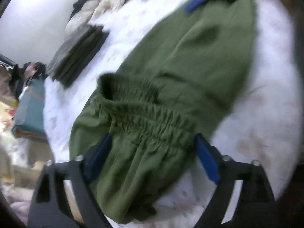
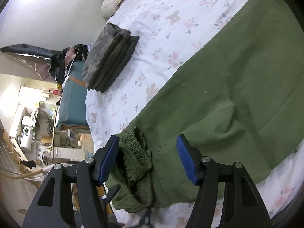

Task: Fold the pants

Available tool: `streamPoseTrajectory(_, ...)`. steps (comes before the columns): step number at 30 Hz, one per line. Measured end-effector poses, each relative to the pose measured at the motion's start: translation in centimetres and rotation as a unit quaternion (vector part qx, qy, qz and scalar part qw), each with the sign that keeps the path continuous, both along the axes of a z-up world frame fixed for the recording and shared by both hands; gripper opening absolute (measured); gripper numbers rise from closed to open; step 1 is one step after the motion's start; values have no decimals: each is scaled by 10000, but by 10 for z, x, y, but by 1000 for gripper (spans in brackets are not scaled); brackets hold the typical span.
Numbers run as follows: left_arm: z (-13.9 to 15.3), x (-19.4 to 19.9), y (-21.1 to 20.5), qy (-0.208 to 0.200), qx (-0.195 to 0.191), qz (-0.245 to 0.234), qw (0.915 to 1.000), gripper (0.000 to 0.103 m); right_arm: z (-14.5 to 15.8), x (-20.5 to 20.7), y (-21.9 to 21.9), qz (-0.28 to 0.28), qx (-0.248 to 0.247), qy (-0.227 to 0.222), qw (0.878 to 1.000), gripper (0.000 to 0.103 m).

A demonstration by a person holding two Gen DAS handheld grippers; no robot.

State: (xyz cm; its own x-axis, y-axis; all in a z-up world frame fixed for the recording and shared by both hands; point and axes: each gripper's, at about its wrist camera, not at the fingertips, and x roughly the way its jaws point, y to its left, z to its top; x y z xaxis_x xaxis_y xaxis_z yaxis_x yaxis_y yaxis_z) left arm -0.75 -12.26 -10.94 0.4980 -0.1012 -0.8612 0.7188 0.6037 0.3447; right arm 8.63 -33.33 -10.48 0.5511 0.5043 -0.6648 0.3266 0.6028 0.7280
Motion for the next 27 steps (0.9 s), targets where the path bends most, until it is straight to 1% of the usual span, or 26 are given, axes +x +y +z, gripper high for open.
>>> streamPoseTrajectory(1,11,-3,6,87,-226,-23,9997,87,0,1,2,33,0,5,10000,66)
streamPoseTrajectory(2,25,-2,20,246,-569,36,9981,87,-1,2,5,68,-7,15,10000,66)
streamPoseTrajectory(3,32,2,31,360,-783,159,9962,87,-2,3,8,121,-23,26,9999,66)
streamPoseTrajectory(4,37,5,39,445,-954,383,9937,87,-2,4,13,195,-53,33,9998,66)
streamPoseTrajectory(5,41,16,55,498,-1116,739,9898,87,-3,6,20,313,-120,37,9994,67)
streamPoseTrajectory(6,42,30,76,521,-1272,1253,9826,87,-4,8,28,445,-188,28,9988,71)
streamPoseTrajectory(7,39,40,95,523,-1327,1781,9736,87,-4,10,34,557,-249,20,9981,72)
streamPoseTrajectory(8,34,53,116,534,-1358,2436,9588,87,-7,12,46,752,-322,27,9966,74)
streamPoseTrajectory(9,28,64,141,593,-1479,3148,9357,87,-11,15,59,996,-349,62,9944,76)
streamPoseTrajectory(10,19,72,166,731,-1634,3809,9071,87,-15,17,70,1220,-323,83,9920,76)
streamPoseTrajectory(11,6,79,193,970,-1773,4488,8705,86,-18,17,78,1369,-309,95,9901,78)
streamPoseTrajectory(12,-4,80,205,1150,-1865,4782,8505,86,-21,17,89,1601,-316,99,9866,80)
streamPoseTrajectory(13,-12,81,214,1343,-1924,4953,8364,86,-23,15,102,1828,-343,67,9825,82)
streamPoseTrajectory(14,-21,80,217,1499,-1897,5037,8293,86,-24,13,110,1978,-370,43,9795,86)
streamPoseTrajectory(15,-26,79,217,1569,-1814,5032,8302,86,-27,11,122,2156,-461,25,9754,88)
streamPoseTrajectory(16,-27,80,213,1564,-1735,4967,8359,86,-30,10,131,2258,-601,39,9723,88)
streamPoseTrajectory(17,-29,81,208,1530,-1620,4886,8435,86,-35,9,141,2382,-839,77,9676,88)
streamPoseTrajectory(18,-30,81,201,1492,-1443,4778,8536,86,-39,10,148,2492,-1029,116,9629,86)
streamPoseTrajectory(19,-31,82,198,1480,-1367,4726,8579,86,-44,10,155,2603,-1198,142,9580,81)
streamPoseTrajectory(20,-33,83,194,1476,-1307,4678,8616,86,-47,10,161,2673,-1313,100,9546,61)
streamPoseTrajectory(21,-32,83,192,1461,-1278,4657,8634,86,-49,10,165,2745,-1312,64,9526,38)
streamPoseTrajectory(23,-30,83,195,1410,-1298,4667,8634,86,-49,9,168,2824,-1070,3,9533,14)
streamPoseTrajectory(24,-25,84,197,1354,-1314,4664,8642,86,-42,5,167,2818,-938,-138,9548,10)
streamPoseTrajectory(25,-23,86,198,1294,-1331,4656,8653,86,-35,2,164,2795,-749,-284,9568,10)
streamPoseTrajectory(26,-18,85,199,1207,-1366,4661,8657,87,-29,-2,159,2745,-465,-429,9595,10)
streamPoseTrajectory(27,-15,83,202,1172,-1406,4667,8653,87,-19,-7,150,2636,-62,-560,9630,9)
